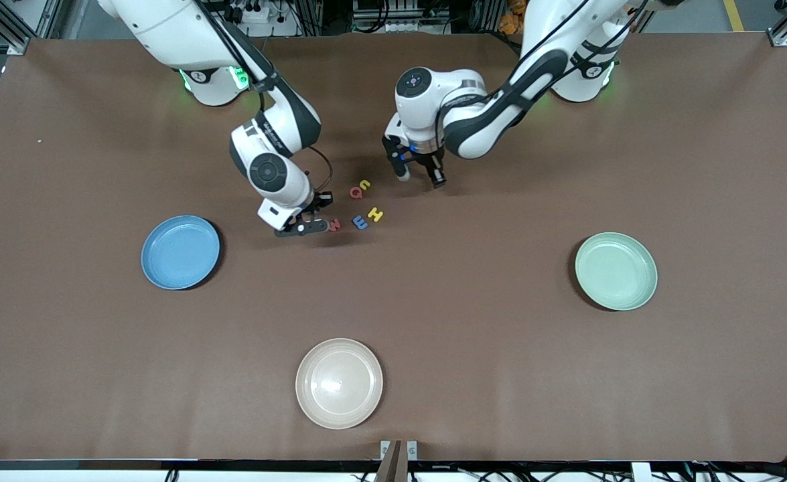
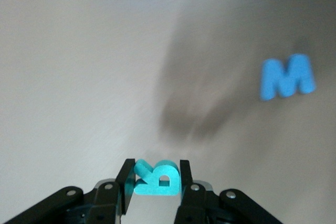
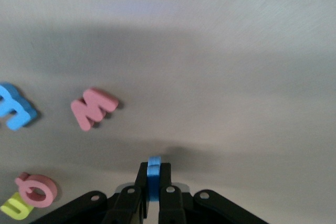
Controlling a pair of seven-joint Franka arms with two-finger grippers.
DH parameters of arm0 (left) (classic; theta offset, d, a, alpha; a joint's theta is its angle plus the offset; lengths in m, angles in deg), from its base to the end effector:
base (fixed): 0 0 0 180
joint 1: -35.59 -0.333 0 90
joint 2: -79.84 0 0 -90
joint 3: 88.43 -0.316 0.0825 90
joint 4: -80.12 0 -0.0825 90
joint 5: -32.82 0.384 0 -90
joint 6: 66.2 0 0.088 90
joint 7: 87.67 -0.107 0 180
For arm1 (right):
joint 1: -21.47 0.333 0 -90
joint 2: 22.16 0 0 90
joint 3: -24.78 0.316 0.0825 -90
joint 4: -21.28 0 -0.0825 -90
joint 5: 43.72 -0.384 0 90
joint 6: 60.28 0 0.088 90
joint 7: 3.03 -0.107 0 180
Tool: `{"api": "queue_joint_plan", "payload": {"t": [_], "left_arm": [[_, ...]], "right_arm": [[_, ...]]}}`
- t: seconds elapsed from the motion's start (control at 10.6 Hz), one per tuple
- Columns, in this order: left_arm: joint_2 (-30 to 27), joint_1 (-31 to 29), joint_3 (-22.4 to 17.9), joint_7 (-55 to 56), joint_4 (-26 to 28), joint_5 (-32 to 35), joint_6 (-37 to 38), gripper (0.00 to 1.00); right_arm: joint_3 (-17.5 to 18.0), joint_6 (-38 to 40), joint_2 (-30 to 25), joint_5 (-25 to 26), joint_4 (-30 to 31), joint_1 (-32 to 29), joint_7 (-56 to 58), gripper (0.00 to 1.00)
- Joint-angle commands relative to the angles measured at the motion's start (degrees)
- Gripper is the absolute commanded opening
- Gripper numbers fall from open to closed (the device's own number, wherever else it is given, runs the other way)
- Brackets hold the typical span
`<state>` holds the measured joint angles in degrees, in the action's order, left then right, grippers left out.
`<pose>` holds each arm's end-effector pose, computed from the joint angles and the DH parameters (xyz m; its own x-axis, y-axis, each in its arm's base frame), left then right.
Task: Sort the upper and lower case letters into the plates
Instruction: 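Place the cyan letter on the green plate while the right places blue letter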
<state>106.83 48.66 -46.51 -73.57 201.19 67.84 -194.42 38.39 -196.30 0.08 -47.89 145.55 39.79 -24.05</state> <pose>0.3318 -0.4463 0.2268 0.4409 -0.8840 -0.1551 -0.8961 -0.4239 -0.1314 0.4611 0.2909 0.2043 0.9690 0.1272 -0.2120 0.1176 -0.9914 -0.0572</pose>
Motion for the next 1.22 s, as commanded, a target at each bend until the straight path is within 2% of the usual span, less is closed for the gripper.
{"api": "queue_joint_plan", "payload": {"t": [0.0,0.09,0.28,0.38,0.56,0.75,0.85,1.13], "left_arm": [[-9.04,-4.95,0.18,-1.87,1.02,-7.83,5.14,0.0],[-10.63,-8.28,-0.09,-2.66,-0.38,-9.34,7.43,0.0],[-10.91,-15.93,-0.61,-2.93,-3.2,-9.09,12.01,0.0],[-10.82,-20.05,-3.4,-3.54,-3.29,-8.65,12.29,0.0],[-9.16,-24.21,-8.59,-6.61,-4.61,-8.74,11.42,0.0],[-6.7,-25.19,-13.68,-6.71,-6.19,-9.26,10.45,0.0],[-5.3,-25.19,-17.37,-6.71,-6.2,-8.92,7.75,0.0],[-0.64,-25.19,-21.08,-6.45,-6.37,-8.66,-0.69,0.0]], "right_arm": [[0.37,9.31,-6.14,0.4,-1.12,-6.95,6.58,0.0],[-0.07,11.45,-8.16,0.4,-1.49,-10.63,12.0,0.0],[0.01,12.79,-8.62,0.04,-1.58,-19.33,19.33,0.0],[-0.16,12.88,-8.62,0.04,-1.49,-22.94,22.83,0.0],[-0.86,10.44,-8.01,0.66,-1.14,-29.53,31.0,0.0],[-4.89,5.54,-5.65,0.83,-0.62,-30.62,38.04,0.0],[-5.43,2.45,-5.2,0.75,0.61,-30.79,38.86,0.0],[-6.84,1.28,-3.18,0.57,-0.61,-30.97,37.99,0.0]]}}
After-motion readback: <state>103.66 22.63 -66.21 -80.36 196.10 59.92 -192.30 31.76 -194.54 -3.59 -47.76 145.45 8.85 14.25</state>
